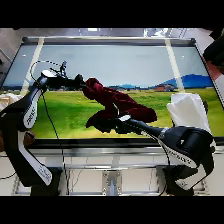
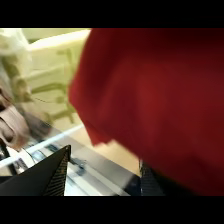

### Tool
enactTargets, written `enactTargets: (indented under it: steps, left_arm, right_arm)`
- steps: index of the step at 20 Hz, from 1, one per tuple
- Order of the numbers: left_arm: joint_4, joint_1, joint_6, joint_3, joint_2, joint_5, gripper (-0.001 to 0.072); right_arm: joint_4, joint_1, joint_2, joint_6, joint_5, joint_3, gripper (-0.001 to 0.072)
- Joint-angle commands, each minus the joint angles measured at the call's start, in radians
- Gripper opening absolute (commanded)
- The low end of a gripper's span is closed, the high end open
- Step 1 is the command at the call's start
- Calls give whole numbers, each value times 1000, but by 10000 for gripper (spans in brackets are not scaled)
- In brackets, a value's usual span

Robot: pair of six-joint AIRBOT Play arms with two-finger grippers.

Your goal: Fold the shirts.

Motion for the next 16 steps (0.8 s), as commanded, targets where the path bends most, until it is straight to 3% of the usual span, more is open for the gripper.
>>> enactTargets:
  steps: [1, 2, 4, 8, 11, 16]
  left_arm:
    - [-3, 10, 1, 1, 1, -3, 13]
    - [-3, 10, 0, 1, 1, -3, 12]
    - [-3, 10, 0, 1, 4, -12, 13]
    - [-2, 39, 2, 1, 63, -88, 12]
    - [-2, 124, 3, 1, 184, -131, 12]
    - [-3, 364, 4, 1, 512, -314, 12]
  right_arm:
    - [78, 2, -45, -6, -69, 63, 463]
    - [89, 2, -45, -4, -87, 78, 372]
    - [98, 1, -44, 4, -90, 104, 23]
    - [29, 1, 1, -89, -27, 151, 11]
    - [-265, -1, 183, -95, -18, 150, 10]
    - [-879, -46, 608, 253, 72, 150, 9]
